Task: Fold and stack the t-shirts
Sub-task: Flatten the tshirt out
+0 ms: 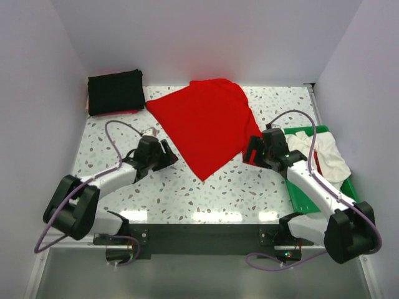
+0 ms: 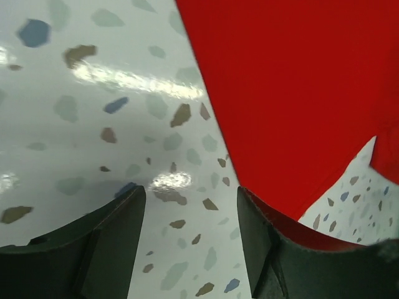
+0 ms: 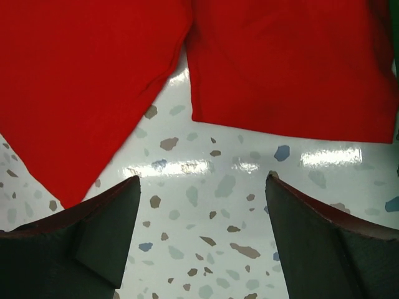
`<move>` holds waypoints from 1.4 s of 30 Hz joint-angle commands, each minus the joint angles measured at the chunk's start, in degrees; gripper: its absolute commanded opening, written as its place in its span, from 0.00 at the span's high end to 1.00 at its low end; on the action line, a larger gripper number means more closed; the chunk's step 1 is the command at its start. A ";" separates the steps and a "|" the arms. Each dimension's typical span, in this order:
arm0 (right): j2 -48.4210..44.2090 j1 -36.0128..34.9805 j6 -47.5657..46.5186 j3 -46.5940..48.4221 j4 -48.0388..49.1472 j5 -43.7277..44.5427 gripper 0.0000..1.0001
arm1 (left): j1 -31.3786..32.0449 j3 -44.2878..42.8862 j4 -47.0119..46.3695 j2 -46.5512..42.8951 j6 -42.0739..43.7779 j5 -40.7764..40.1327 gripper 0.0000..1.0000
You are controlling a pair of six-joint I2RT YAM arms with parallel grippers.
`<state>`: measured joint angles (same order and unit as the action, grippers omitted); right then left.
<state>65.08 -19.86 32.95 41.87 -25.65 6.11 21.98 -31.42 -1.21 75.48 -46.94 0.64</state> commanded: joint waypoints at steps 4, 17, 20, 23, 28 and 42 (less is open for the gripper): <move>4.09 -0.01 -2.01 8.75 1.57 4.61 0.16 | 15.10 -15.23 -0.83 13.53 1.84 -12.23 0.32; 4.97 -0.01 -2.80 11.31 2.18 7.08 0.16 | 30.05 -33.27 14.48 30.07 10.20 -27.10 0.38; 5.06 -0.01 -2.89 11.48 2.18 6.90 0.16 | 30.67 -32.22 15.98 30.34 9.59 -27.89 0.41; 5.23 -0.09 -2.89 11.48 2.27 6.72 0.16 | 30.76 -30.20 16.77 29.99 8.71 -27.98 0.48; 5.58 -0.09 -2.63 11.31 2.45 6.37 0.16 | 30.67 -26.59 18.69 28.23 6.69 -28.41 0.74; 5.76 -0.09 -1.84 8.23 3.50 3.83 0.16 | 10.56 1.78 18.97 1.09 -8.08 -22.27 1.00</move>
<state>70.87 -19.86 30.65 50.81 -24.73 10.74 38.50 -34.98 14.92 80.51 -50.81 -24.84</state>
